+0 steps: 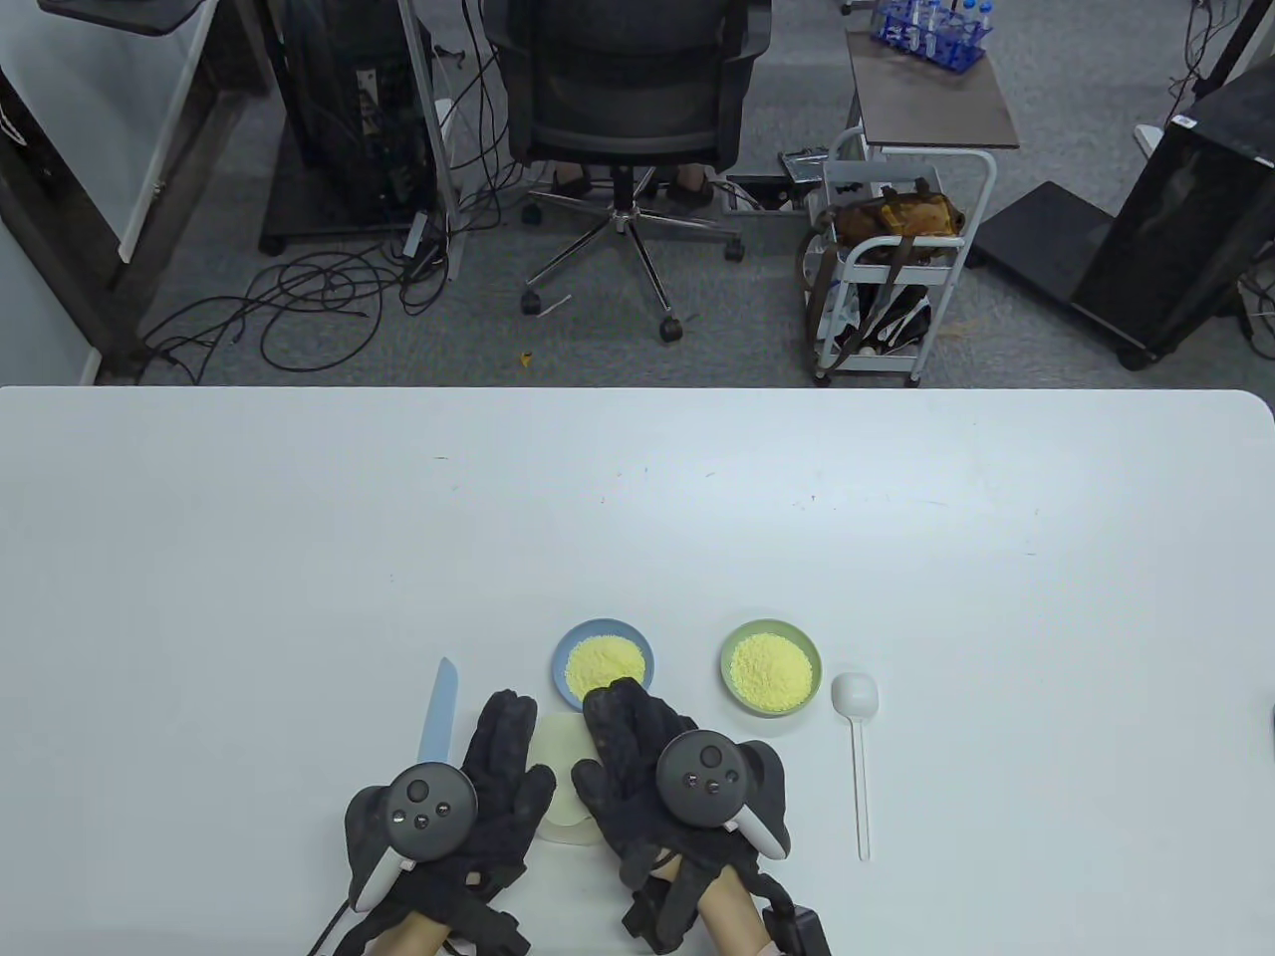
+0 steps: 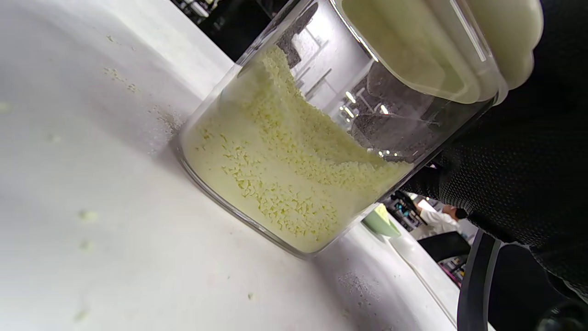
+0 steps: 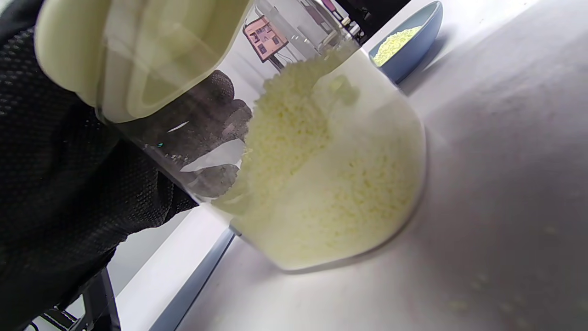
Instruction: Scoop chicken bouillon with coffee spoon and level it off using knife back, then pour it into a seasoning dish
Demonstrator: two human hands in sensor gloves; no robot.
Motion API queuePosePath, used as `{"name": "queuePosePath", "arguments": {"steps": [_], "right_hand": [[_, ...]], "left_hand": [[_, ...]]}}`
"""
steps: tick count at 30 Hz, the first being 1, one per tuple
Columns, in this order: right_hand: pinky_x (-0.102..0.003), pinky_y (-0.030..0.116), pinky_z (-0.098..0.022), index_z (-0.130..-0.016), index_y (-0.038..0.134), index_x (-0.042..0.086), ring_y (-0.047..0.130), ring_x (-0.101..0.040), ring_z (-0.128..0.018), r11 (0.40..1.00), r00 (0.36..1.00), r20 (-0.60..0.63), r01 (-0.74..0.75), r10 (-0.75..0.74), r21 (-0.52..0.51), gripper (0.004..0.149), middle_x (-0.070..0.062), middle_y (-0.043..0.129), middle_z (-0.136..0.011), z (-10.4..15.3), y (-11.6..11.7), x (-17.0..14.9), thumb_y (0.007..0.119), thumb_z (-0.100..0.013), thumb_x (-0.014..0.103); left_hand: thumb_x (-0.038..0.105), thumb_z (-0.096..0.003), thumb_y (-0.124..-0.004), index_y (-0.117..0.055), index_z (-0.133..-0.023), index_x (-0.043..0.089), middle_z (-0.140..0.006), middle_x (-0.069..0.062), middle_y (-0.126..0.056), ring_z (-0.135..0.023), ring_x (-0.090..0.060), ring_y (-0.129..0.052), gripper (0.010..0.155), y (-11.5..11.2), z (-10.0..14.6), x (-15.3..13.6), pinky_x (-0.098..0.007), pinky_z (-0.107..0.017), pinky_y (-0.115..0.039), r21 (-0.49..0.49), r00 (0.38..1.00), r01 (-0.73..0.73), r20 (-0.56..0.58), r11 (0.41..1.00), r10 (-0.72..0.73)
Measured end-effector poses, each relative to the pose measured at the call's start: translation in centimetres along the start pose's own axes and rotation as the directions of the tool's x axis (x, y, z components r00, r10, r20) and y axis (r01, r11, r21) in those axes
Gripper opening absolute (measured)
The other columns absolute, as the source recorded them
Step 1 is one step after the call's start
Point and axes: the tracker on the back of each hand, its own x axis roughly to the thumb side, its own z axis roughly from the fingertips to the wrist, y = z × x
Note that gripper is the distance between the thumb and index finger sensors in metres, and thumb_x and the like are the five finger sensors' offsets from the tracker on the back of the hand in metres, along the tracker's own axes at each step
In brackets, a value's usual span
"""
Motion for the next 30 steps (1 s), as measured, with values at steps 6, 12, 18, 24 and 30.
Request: {"name": "queuePosePath", "arguments": {"steps": [6, 12, 18, 24, 30], "right_hand": [[-0.076, 0.01, -0.064, -0.098, 0.023, 0.03, 0.023, -0.056, -0.098, 1.0, 1.0, -0.007, -0.001, 0.001, 0.018, 0.061, -0.011, 0.018, -0.112, -0.13, 0.28, -0.16, 0.052, -0.048, 0.051], [-0.076, 0.011, -0.064, -0.098, 0.023, 0.031, 0.026, -0.056, -0.098, 0.999, 0.999, -0.009, 0.045, -0.045, 0.028, 0.06, -0.012, 0.022, -0.112, -0.23, 0.53, -0.24, 0.052, -0.048, 0.051], [-0.076, 0.01, -0.064, -0.098, 0.023, 0.031, 0.028, -0.056, -0.098, 0.991, 0.991, 0.002, 0.133, -0.133, 0.026, 0.06, -0.011, 0.023, -0.112, -0.38, 0.93, -0.79, 0.052, -0.049, 0.049], [-0.076, 0.01, -0.064, -0.097, 0.022, 0.032, 0.029, -0.056, -0.097, 0.992, 0.992, -0.006, 0.123, -0.123, 0.036, 0.059, -0.01, 0.024, -0.112, -0.41, 0.9, -0.79, 0.051, -0.049, 0.05], [-0.077, 0.01, -0.064, -0.097, 0.022, 0.032, 0.029, -0.056, -0.098, 0.991, 0.992, -0.016, 0.126, -0.126, 0.039, 0.059, -0.01, 0.026, -0.112, -0.41, 0.9, -0.79, 0.051, -0.049, 0.049]], "left_hand": [[0.066, -0.0458, -0.043, -0.015, -0.109, 0.023, -0.118, -0.013, -0.022, -0.114, -0.033, -0.038, 0.081, -0.29, 0.07, 0.14, -0.06, -0.075, -0.044, -0.009, 1.0, 0.014, 0.005, 1.0, -0.014], [0.066, -0.046, -0.043, -0.013, -0.108, 0.023, -0.118, -0.015, -0.022, -0.114, -0.035, -0.038, 0.081, -0.46, 0.08, 0.14, -0.06, -0.075, -0.044, -0.024, 1.0, 0.022, -0.001, 0.999, -0.022], [0.065, -0.046, -0.041, -0.011, -0.108, 0.023, -0.118, -0.015, -0.022, -0.114, -0.035, -0.038, 0.081, -0.51, 0.1, 0.22, -0.061, -0.075, -0.043, -0.039, 1.0, 0.024, -0.013, 0.999, -0.025], [0.065, -0.0461, -0.04, -0.009, -0.107, 0.023, -0.118, -0.015, -0.022, -0.114, -0.035, -0.037, 0.08, -0.55, 0.09, 0.26, -0.061, -0.075, -0.042, -0.053, 1.0, 0.024, -0.019, 0.998, -0.025], [0.065, -0.046, -0.041, -0.013, -0.108, 0.024, -0.118, -0.016, -0.026, -0.113, -0.035, -0.041, 0.08, -0.51, 0.1, 0.25, -0.061, -0.075, -0.044, -0.042, 0.999, 0.024, -0.031, 0.999, -0.025]]}}
